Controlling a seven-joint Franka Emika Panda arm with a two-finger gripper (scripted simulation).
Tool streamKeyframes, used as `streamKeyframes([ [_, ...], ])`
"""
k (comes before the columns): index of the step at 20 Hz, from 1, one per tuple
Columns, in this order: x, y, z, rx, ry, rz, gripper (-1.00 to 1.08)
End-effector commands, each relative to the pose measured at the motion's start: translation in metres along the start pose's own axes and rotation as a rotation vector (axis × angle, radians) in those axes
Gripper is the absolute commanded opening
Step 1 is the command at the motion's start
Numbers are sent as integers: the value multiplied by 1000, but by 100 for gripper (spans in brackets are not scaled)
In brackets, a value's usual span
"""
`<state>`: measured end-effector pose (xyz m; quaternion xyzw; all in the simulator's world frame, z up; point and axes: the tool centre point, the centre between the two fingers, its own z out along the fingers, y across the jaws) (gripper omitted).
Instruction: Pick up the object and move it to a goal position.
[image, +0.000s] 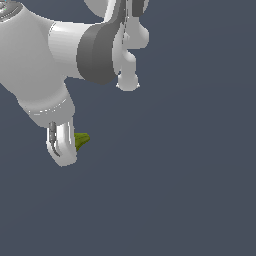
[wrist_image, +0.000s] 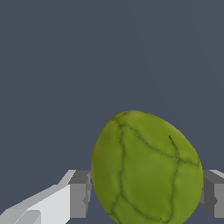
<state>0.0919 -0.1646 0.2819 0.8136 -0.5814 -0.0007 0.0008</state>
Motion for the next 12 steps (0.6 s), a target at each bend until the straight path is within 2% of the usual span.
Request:
streamKeyframes([
  [1,5,-3,-7,2,1,-1,-100],
  [12,13,-8,-16,2,1,-1,-100],
])
